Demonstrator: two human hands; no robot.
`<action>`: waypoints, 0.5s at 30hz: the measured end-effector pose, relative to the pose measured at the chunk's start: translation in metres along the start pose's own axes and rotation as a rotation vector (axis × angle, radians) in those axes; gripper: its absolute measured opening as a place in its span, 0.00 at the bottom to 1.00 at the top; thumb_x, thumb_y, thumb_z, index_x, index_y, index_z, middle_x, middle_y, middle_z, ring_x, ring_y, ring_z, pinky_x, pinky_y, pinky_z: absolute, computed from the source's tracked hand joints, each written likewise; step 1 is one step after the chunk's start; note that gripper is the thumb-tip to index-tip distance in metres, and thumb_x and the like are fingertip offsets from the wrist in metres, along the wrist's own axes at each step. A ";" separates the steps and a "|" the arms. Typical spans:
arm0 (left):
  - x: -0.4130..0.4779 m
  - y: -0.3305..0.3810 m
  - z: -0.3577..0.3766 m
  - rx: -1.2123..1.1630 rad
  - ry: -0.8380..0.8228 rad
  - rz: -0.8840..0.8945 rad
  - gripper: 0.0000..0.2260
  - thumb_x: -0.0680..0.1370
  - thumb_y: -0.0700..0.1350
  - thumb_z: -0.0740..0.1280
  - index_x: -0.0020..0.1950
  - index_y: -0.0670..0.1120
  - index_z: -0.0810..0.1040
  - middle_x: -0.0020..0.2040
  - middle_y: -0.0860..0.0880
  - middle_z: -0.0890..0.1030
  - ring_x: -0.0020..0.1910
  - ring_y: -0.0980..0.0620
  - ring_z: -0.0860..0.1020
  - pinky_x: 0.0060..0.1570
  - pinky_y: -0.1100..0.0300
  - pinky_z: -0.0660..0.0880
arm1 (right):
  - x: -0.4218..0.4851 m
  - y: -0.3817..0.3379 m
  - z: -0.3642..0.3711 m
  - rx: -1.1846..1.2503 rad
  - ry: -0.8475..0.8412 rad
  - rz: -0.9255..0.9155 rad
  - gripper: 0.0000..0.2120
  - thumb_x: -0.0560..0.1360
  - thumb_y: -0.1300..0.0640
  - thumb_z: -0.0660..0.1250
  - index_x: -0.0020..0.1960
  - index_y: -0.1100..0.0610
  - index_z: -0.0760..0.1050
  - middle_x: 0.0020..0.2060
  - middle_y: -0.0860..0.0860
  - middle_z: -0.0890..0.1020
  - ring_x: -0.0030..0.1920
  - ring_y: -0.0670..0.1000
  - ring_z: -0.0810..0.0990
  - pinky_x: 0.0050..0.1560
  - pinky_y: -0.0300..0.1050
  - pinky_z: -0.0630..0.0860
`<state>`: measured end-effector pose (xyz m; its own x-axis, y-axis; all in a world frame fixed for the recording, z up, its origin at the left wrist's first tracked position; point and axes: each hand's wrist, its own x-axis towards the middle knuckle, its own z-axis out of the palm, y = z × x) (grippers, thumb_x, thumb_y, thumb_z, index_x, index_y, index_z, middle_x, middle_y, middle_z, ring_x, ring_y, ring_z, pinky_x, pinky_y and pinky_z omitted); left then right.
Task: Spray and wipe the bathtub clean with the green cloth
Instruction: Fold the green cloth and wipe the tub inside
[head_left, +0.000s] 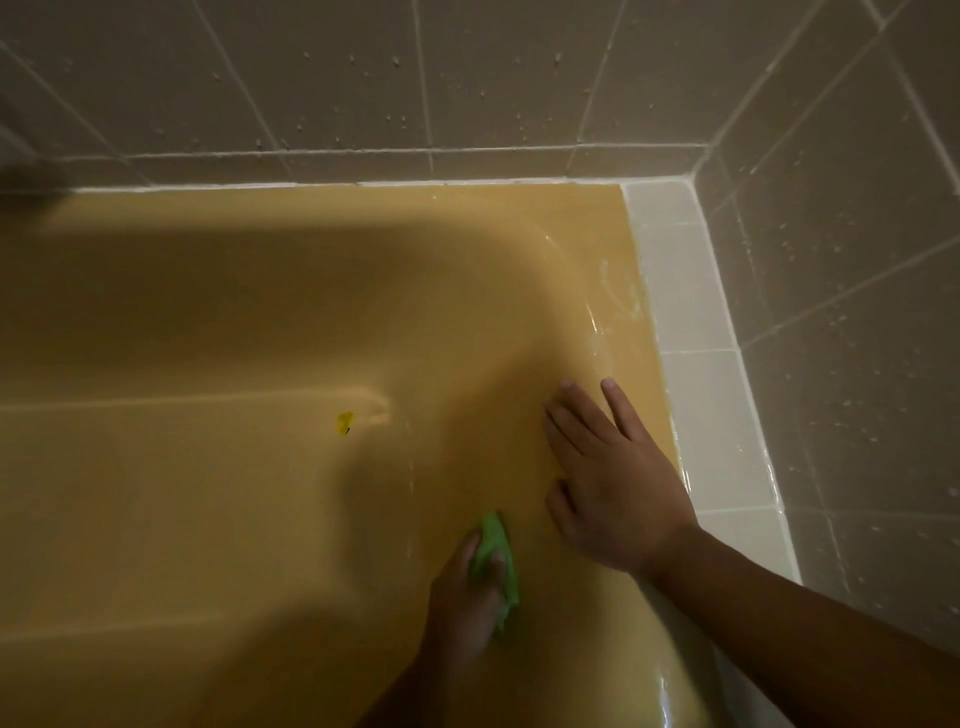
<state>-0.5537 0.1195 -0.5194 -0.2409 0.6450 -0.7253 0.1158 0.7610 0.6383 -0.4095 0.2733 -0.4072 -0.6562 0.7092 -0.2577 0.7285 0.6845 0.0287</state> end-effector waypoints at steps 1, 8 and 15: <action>0.012 -0.001 -0.001 -0.021 0.008 -0.045 0.18 0.82 0.54 0.68 0.72 0.54 0.77 0.57 0.53 0.83 0.44 0.61 0.81 0.43 0.66 0.80 | 0.003 -0.002 -0.001 -0.043 -0.028 -0.002 0.35 0.77 0.45 0.56 0.77 0.64 0.68 0.76 0.58 0.71 0.82 0.59 0.56 0.81 0.65 0.46; 0.166 0.098 -0.016 -0.131 0.161 0.167 0.24 0.74 0.59 0.64 0.69 0.53 0.79 0.62 0.47 0.84 0.60 0.44 0.82 0.61 0.45 0.80 | 0.038 -0.019 0.004 -0.444 -0.233 -0.132 0.36 0.84 0.42 0.43 0.82 0.66 0.44 0.82 0.65 0.48 0.82 0.66 0.42 0.77 0.70 0.36; 0.083 -0.007 0.017 -0.266 0.121 0.051 0.24 0.82 0.54 0.68 0.79 0.56 0.70 0.74 0.55 0.73 0.67 0.52 0.76 0.67 0.56 0.74 | 0.083 -0.026 0.028 -0.581 -0.338 -0.145 0.36 0.85 0.43 0.43 0.82 0.67 0.40 0.82 0.65 0.44 0.83 0.65 0.43 0.79 0.69 0.37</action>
<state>-0.5585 0.1693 -0.5887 -0.3561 0.6569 -0.6646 -0.1218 0.6725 0.7300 -0.4776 0.3095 -0.4567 -0.5730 0.5762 -0.5829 0.3517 0.8152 0.4601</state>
